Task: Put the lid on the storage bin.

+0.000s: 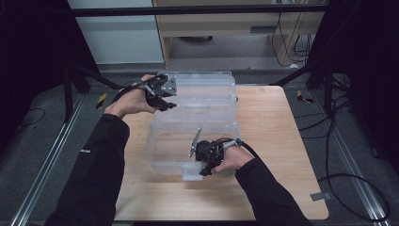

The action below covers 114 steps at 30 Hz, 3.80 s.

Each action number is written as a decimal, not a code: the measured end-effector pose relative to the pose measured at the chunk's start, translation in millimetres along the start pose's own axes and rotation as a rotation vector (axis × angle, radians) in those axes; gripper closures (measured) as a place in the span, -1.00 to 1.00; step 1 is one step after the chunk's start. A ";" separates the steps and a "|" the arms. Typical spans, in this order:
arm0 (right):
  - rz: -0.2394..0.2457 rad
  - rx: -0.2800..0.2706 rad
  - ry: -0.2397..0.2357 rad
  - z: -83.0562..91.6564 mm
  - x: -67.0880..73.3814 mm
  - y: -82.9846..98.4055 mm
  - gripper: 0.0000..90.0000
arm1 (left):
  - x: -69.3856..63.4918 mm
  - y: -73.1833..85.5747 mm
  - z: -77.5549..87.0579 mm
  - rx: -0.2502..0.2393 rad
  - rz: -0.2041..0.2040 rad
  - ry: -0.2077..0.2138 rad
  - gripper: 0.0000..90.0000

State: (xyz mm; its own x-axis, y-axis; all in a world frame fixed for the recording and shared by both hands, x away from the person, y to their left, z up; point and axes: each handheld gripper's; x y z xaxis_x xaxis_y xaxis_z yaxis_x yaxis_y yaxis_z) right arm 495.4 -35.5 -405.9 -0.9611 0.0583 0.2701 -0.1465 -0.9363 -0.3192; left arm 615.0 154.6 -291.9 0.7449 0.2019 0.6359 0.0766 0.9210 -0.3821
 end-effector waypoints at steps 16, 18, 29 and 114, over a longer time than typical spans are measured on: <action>-0.001 0.001 0.003 -0.3 0.1 0.1 0.39 | -7.0 -9.1 -16.1 0.053 -0.060 0.004 0.58; 0.000 0.000 0.004 -0.4 0.1 0.1 0.39 | -7.4 -10.1 -16.9 0.055 -0.067 0.000 0.58; 0.004 0.000 0.003 -0.3 -0.2 0.3 0.39 | -9.6 -16.2 -21.1 0.090 -0.122 -0.011 0.72; 0.043 -0.037 0.092 -4.0 14.6 6.0 0.38 | -99.1 -21.9 56.3 0.069 -0.199 0.067 0.88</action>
State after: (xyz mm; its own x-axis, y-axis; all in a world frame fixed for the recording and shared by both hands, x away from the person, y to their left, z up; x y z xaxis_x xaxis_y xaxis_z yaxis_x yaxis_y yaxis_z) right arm 479.5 -38.9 -407.6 -0.9839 0.0511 0.1711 -0.1111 -0.9252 -0.3630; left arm 502.2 133.2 -308.9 0.7619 -0.0064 0.6476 0.1826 0.9615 -0.2053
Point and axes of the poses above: each handheld gripper's, and its own axes: z roughly backward along the jaws, y roughly out of its underside, x roughly to its left, and after that the axes turned 14 degrees about -y, right-handed
